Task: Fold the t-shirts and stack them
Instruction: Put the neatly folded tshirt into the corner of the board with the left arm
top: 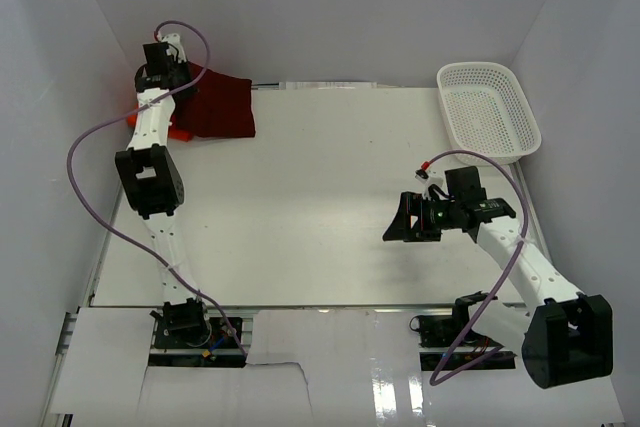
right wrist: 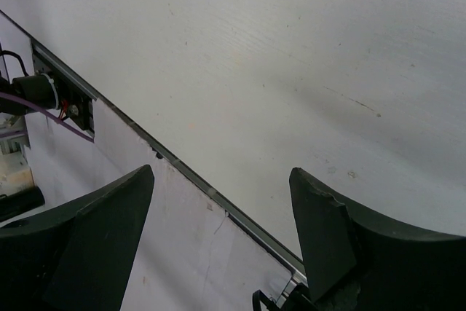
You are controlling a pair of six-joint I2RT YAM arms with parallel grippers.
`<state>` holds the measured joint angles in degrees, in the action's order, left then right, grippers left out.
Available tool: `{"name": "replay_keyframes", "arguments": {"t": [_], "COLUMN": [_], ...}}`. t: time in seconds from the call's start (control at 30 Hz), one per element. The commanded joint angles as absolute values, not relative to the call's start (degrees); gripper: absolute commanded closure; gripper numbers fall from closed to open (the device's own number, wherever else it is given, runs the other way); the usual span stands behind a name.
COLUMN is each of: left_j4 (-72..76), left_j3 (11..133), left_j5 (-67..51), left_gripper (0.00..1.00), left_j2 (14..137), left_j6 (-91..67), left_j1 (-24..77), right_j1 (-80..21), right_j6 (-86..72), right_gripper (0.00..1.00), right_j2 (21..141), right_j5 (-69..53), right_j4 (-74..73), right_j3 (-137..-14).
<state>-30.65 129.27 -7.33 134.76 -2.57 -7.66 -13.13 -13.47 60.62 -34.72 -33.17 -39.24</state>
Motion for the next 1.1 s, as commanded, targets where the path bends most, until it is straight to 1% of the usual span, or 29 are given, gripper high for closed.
{"name": "replay_keyframes", "arguments": {"t": [0.0,0.13,0.33,0.67,1.07], "left_j4": [-25.67,-22.08,-19.35,-16.61,-15.12], "left_j3": [131.22,131.57,136.67,136.76,136.59], "left_j5": [-10.62,-12.56,-13.89,-13.71,-13.89], "left_gripper": [1.0,1.0,1.0,1.0,1.0], "left_j2": [134.38,134.73,137.11,137.81,137.55], "left_j6": [-2.28,-3.33,-4.39,-5.71,-5.98], "left_j1": [-8.79,-11.07,-13.53,-17.22,-18.98], "right_j1": [-13.01,-13.36,-15.47,-19.07,-21.36], "right_j6": [-14.24,-15.55,-17.93,-20.3,-21.8], "right_gripper": [0.19,0.18,0.18,0.18,0.18], "right_j2": [61.61,63.28,65.21,68.11,69.96], "right_j5": [-34.72,-34.37,-33.14,-31.55,-31.46], "right_j4": [-34.28,-33.75,-32.34,-30.5,-28.65], "right_j3": [-41.92,-42.36,-42.98,-43.51,-43.42]}}
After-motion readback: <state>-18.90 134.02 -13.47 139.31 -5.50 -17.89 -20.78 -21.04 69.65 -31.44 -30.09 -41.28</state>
